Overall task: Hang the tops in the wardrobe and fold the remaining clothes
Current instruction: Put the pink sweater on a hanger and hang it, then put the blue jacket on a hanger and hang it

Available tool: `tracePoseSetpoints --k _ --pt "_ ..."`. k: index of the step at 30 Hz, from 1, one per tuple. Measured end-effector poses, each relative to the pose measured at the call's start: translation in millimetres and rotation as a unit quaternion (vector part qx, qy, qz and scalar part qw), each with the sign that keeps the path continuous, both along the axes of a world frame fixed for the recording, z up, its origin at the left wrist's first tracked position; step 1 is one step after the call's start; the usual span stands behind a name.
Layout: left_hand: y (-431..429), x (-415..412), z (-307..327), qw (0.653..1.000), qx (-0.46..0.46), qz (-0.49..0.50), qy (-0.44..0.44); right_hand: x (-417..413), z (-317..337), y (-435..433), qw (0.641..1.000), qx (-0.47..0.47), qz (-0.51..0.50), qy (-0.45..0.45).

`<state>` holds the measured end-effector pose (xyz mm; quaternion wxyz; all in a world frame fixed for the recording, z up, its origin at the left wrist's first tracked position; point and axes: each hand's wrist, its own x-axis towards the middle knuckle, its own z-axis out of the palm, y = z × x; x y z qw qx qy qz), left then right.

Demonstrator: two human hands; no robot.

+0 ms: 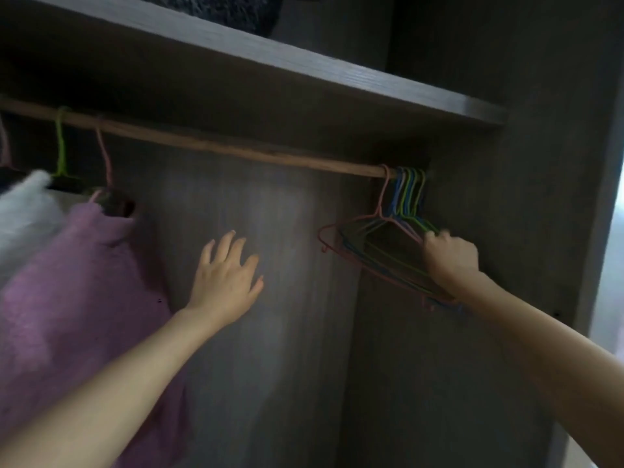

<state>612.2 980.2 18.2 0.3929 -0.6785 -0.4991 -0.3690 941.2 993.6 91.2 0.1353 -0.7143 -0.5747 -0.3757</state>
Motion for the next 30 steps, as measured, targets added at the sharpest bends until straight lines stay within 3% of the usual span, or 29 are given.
tracePoseSetpoints --k 8,12,23,30 --pt "-7 4 -3 1.000 -0.009 -0.009 -0.001 14 -10 -2 0.998 -0.057 -0.035 0.000" --pt "-8 -7 -4 1.000 -0.012 0.012 0.000 16 -2 2 0.997 -0.002 0.000 0.074" --pt "-9 -20 -8 0.999 -0.026 0.035 0.023 9 -5 0 0.990 0.090 0.051 0.092" --pt "0 -18 -19 1.000 -0.020 0.013 -0.018 8 -25 -19 0.984 0.121 0.123 0.051"
